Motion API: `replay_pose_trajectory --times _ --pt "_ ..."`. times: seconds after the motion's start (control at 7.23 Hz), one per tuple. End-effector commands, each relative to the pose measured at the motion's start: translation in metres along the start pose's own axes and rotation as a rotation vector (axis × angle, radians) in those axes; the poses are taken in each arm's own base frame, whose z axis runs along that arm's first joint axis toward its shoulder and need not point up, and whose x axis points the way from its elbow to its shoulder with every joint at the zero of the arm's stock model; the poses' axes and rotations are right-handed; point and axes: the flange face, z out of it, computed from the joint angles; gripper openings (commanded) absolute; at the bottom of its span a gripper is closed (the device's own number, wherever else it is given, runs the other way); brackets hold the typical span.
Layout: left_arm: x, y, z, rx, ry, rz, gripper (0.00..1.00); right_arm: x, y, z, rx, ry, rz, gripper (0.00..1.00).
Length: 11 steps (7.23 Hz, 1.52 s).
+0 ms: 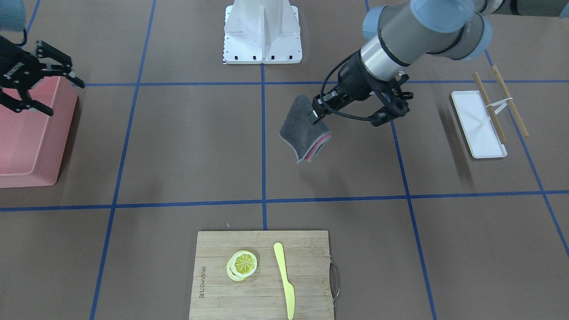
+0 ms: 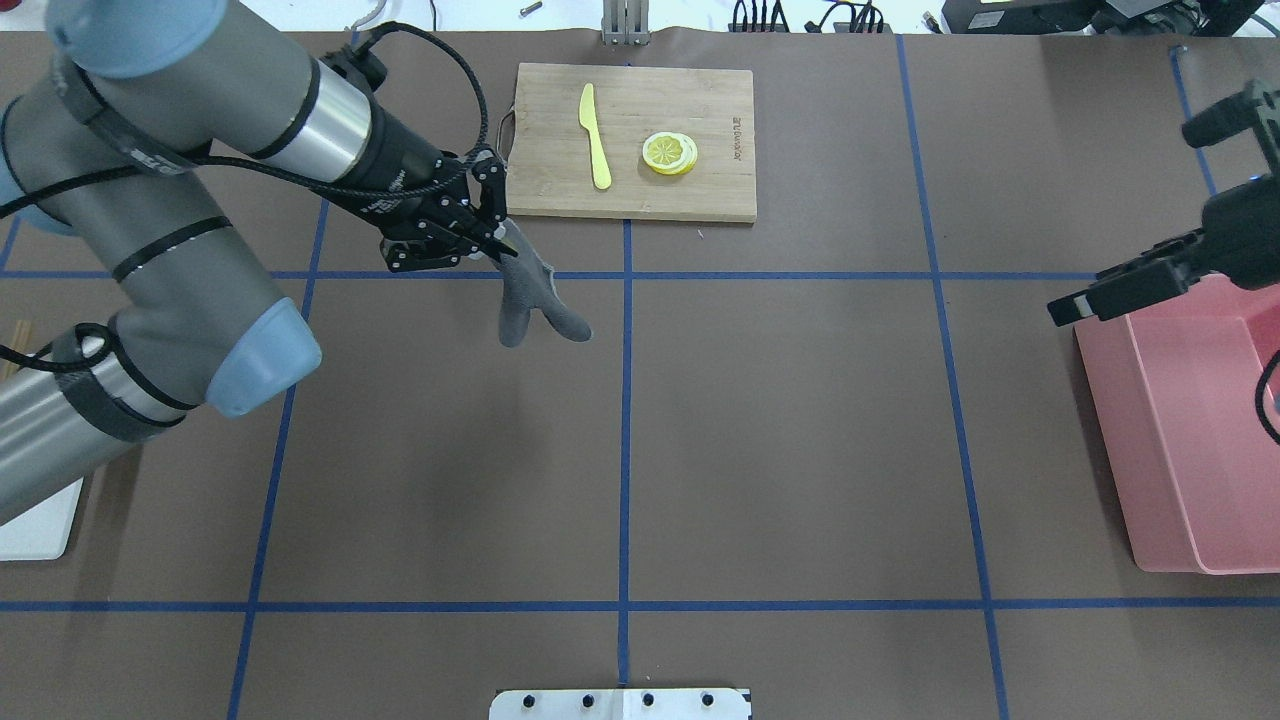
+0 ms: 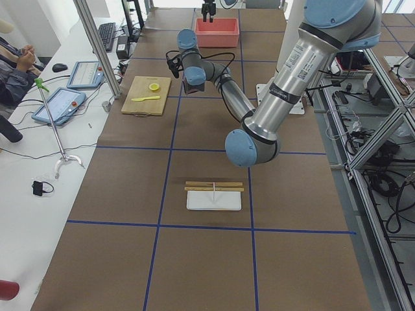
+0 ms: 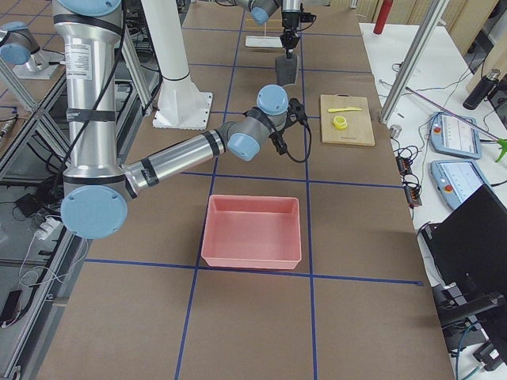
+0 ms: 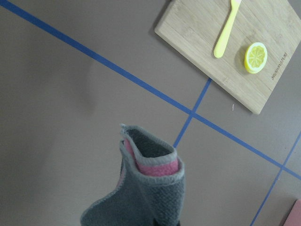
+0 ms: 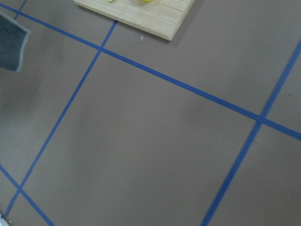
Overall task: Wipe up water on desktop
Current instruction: 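Lift the grey cloth with the left gripper while the right gripper approaches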
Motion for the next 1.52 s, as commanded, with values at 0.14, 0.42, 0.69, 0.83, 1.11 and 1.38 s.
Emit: replay_pose_trajectory --times 0.14,0.42,0.69,0.83,1.11,1.38 --pt "0.047 0.037 0.054 0.033 0.01 -0.04 0.0 -0.162 -0.058 0.11 0.132 -0.006 -0.015 0.97" --pt "0.05 0.042 0.061 0.035 0.01 -0.036 0.0 -0.214 -0.043 0.151 0.235 0.032 -0.042 0.89" --pt "0.05 0.043 0.061 0.033 0.011 -0.034 0.0 -0.263 -0.02 0.193 0.317 0.068 -0.087 0.86" --pt "0.049 0.047 0.065 0.027 0.008 -0.031 0.0 -0.268 -0.015 0.198 0.336 0.085 -0.093 0.84" --pt "0.046 0.05 0.064 0.022 0.008 -0.03 0.0 -0.262 -0.016 0.209 0.356 0.129 -0.092 0.82" --pt "0.047 0.057 0.062 0.013 0.015 -0.046 0.0 -0.266 -0.019 0.213 0.39 0.152 -0.092 0.79"
